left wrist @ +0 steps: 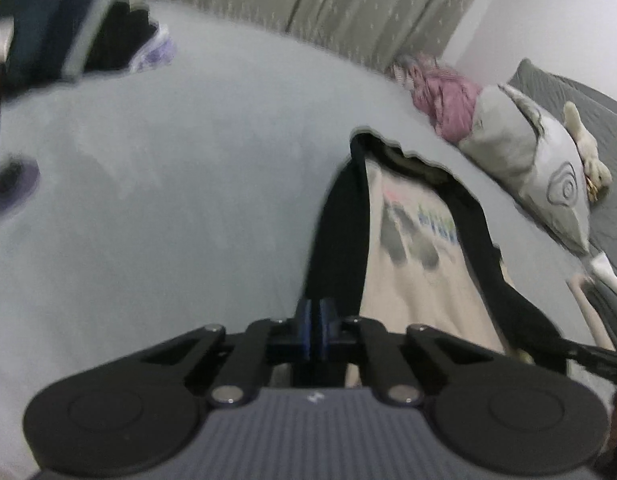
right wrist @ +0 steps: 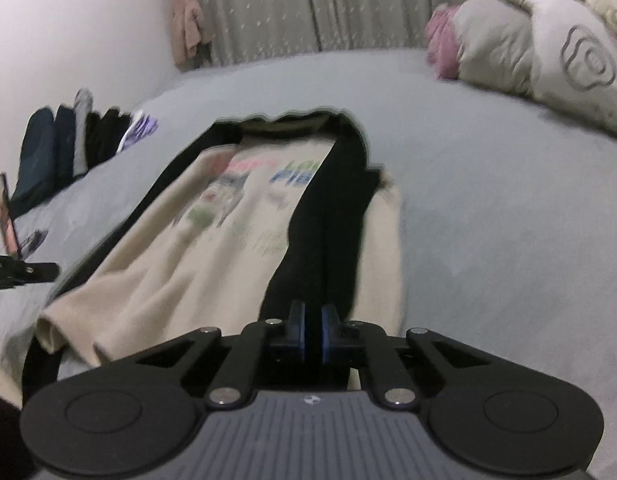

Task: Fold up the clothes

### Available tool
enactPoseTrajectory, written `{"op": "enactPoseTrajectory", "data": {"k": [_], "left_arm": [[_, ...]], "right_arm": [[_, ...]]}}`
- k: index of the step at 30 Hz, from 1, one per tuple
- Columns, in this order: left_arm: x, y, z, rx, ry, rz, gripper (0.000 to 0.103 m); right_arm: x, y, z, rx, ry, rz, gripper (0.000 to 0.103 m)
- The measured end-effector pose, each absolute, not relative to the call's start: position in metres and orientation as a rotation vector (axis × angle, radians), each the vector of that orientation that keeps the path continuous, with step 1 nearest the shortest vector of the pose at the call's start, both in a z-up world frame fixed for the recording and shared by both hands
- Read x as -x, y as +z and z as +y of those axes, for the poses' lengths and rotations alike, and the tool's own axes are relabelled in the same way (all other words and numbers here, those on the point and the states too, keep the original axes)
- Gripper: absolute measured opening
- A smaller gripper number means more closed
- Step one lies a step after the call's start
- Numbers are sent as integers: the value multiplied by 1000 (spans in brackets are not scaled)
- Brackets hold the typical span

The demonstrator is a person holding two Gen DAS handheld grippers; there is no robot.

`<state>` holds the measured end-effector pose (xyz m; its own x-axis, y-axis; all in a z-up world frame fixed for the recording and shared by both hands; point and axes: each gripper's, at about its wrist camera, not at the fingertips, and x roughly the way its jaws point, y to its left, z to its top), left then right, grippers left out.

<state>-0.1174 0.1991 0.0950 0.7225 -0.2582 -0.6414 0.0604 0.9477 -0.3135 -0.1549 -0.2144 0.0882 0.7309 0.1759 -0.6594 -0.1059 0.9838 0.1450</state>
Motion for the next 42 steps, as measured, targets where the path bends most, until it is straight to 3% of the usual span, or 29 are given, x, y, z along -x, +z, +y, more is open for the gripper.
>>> {"op": "enactPoseTrajectory", "data": {"k": [5, 8, 10, 11, 15, 20, 22, 24, 31, 42], "left_arm": [[91, 126, 200, 179, -106, 697, 3], [78, 132, 193, 162, -157, 741, 9], [74, 125, 182, 126, -191, 776, 32], [74, 118, 178, 120, -205, 796, 37], [74, 88, 169, 146, -255, 880, 40], [76, 49, 167, 192, -276, 968, 36], [76, 42, 169, 226, -274, 974, 15], [76, 36, 173, 271, -275, 976, 11], [62, 58, 190, 239, -149, 887, 9], [-35, 136, 200, -30, 147, 679, 9]], "right_arm": [[134, 121, -244, -23, 21, 658, 7], [109, 139, -268, 35, -95, 621, 7], [93, 149, -281, 65, -157, 602, 7], [88, 151, -286, 73, -174, 598, 7], [48, 156, -312, 94, -268, 616, 7], [27, 135, -318, 63, -288, 663, 13], [30, 121, -317, 9, -261, 681, 39], [36, 110, -316, -31, -230, 687, 51], [52, 67, -294, -119, -143, 711, 62], [32, 46, -274, -122, -79, 709, 67]]}}
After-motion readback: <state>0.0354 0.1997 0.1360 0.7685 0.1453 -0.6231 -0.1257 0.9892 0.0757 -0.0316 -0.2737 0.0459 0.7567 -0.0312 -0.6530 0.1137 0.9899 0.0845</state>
